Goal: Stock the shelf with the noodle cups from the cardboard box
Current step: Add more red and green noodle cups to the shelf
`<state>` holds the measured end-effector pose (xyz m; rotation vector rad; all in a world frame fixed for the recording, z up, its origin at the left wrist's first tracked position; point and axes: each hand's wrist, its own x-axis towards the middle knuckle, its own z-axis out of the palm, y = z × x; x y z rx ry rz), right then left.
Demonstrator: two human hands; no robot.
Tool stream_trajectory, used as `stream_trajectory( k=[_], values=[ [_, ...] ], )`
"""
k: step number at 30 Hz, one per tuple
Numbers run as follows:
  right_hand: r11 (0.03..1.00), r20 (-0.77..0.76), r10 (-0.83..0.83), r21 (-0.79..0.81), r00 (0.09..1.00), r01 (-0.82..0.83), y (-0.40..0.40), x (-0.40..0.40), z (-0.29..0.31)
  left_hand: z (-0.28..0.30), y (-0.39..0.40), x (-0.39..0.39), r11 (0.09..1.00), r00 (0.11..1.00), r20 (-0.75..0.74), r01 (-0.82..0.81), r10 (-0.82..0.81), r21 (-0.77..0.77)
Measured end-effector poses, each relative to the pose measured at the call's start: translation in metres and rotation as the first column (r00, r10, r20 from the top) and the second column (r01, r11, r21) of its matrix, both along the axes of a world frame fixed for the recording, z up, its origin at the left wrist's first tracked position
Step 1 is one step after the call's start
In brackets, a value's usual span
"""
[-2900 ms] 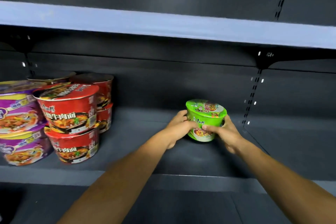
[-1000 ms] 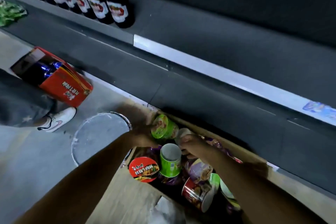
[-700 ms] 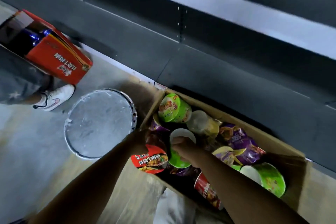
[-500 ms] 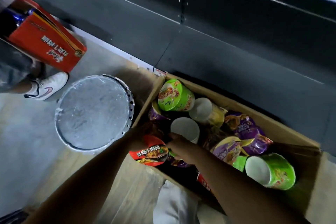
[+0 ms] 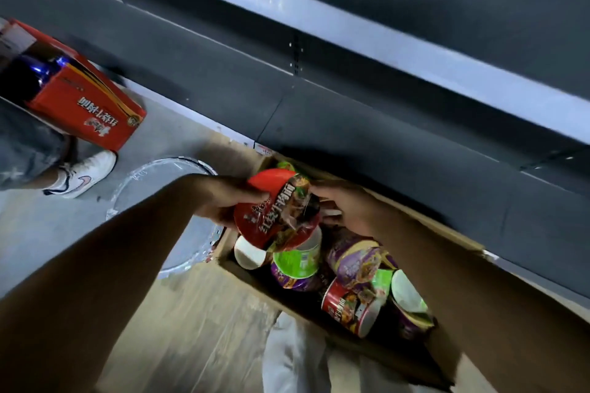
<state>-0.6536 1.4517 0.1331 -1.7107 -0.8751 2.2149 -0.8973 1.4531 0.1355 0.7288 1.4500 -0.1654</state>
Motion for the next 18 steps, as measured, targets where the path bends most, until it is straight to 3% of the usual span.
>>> stream_trajectory(
  k=[5,12,18],
  values=[
    [0.992,-0.120,-0.108,0.048,0.987,0.115,0.016,0.038,0.091,0.126,0.024,0.044,0.993,0.984,0.150,0.083,-0.095,0.082],
    [0.997,-0.396,-0.037,0.047,0.918,0.060,0.024,0.095,0.239,0.284,0.062,0.101,0.932,0.924,0.166,0.316,-0.344,0.175],
    [0.955,-0.341,0.179,0.286,0.923,-0.080,0.032,0.136,0.367,0.413,0.080,0.139,0.809,0.843,0.046,0.498,-0.536,0.313]
  ],
)
